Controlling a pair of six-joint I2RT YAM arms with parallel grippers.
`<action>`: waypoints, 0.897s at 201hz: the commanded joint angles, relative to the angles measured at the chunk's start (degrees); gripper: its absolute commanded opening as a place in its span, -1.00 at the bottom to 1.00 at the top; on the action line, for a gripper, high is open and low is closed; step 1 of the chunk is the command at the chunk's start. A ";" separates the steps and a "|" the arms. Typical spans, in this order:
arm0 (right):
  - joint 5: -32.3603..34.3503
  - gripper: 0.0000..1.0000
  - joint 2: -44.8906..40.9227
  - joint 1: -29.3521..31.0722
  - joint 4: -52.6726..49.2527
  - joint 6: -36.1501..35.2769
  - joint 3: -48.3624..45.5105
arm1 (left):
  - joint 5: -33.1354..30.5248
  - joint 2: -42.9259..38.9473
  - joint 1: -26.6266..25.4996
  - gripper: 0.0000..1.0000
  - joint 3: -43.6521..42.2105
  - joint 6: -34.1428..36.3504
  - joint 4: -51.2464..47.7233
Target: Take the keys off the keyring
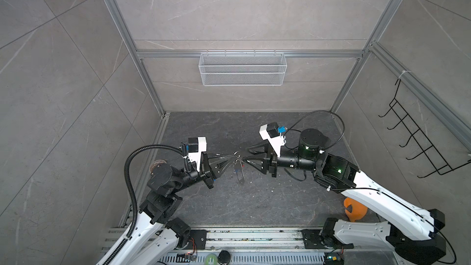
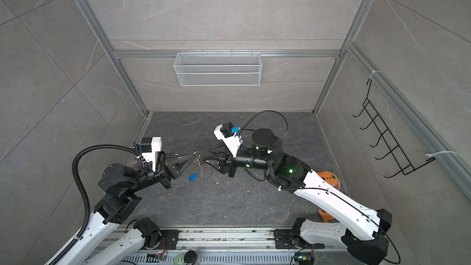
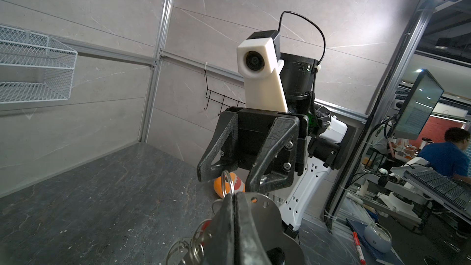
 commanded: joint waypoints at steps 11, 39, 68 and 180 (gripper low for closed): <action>-5.04 -0.10 1.94 1.24 0.86 0.50 1.36 | 0.82 -0.23 -0.16 -1.00 0.17 1.77 7.20; -7.85 -0.10 3.59 2.09 0.05 0.33 2.73 | 2.13 0.75 -0.18 -1.00 0.11 1.22 8.46; -7.12 -0.09 3.40 2.32 -0.97 -0.40 2.78 | 3.18 0.64 -0.17 -1.00 0.11 1.11 8.47; 2.22 0.01 -7.32 2.32 3.15 -1.87 -3.93 | 5.84 -1.59 -0.11 -1.00 0.11 2.01 6.25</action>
